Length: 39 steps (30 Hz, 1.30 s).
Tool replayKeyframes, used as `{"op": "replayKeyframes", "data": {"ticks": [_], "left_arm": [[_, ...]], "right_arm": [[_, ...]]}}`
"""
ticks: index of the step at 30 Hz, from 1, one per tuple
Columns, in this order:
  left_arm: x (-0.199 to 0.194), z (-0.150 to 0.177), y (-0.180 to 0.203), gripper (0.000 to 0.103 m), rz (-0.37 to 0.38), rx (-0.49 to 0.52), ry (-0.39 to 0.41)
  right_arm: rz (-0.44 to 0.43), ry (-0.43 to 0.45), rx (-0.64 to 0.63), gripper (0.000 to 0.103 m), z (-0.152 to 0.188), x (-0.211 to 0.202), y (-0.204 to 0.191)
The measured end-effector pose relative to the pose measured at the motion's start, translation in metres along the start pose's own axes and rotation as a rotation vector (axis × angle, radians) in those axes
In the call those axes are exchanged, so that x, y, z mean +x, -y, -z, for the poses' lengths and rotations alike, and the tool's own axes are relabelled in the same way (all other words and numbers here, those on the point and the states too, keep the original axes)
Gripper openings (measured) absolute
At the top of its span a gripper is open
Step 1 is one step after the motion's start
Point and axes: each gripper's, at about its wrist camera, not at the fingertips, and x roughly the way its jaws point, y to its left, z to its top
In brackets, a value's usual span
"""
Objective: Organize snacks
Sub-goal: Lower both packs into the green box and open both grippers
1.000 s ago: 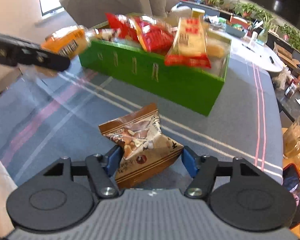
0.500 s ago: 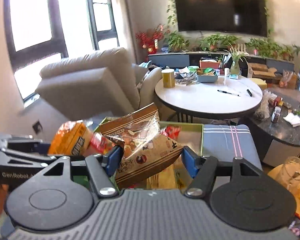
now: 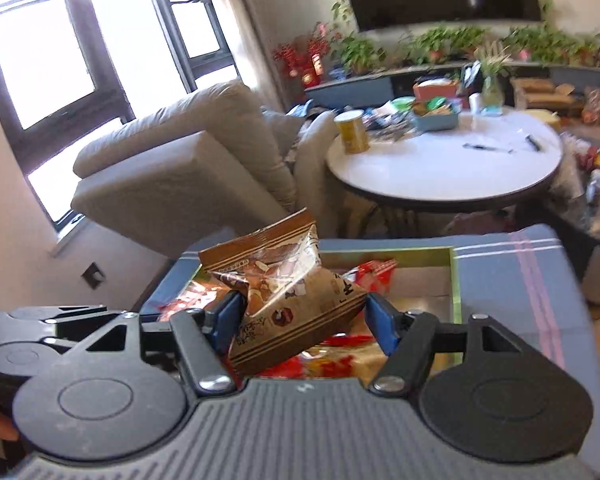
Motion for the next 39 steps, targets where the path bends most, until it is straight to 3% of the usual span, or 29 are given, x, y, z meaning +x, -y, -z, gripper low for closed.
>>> {"op": "replayKeyframes", "data": {"ticks": [10,13,21,28,39], "left_arm": [[-0.031,0.012,-0.001,0.092,-0.059,0.006,0.073],[-0.048,0.021,0.007,0.103,-0.067,0.022,0.115],[-0.089,0.048,0.033,0.103,-0.163,0.095,0.202],[-0.114,0.061,0.049,0.103,-0.169,0.135,0.22],[-0.133,0.072,0.056,0.103,-0.19,0.117,0.244]], "right_arm": [[0.014,0.076,0.043,0.103,0.01,-0.037,-0.005],[0.034,0.102,0.028,0.103,0.016,-0.054,-0.013],[0.067,0.121,0.003,0.103,0.043,-0.095,-0.032],[0.096,0.136,-0.036,0.103,0.057,-0.122,-0.038],[0.099,0.189,-0.012,0.103,0.064,-0.136,-0.04]]}}
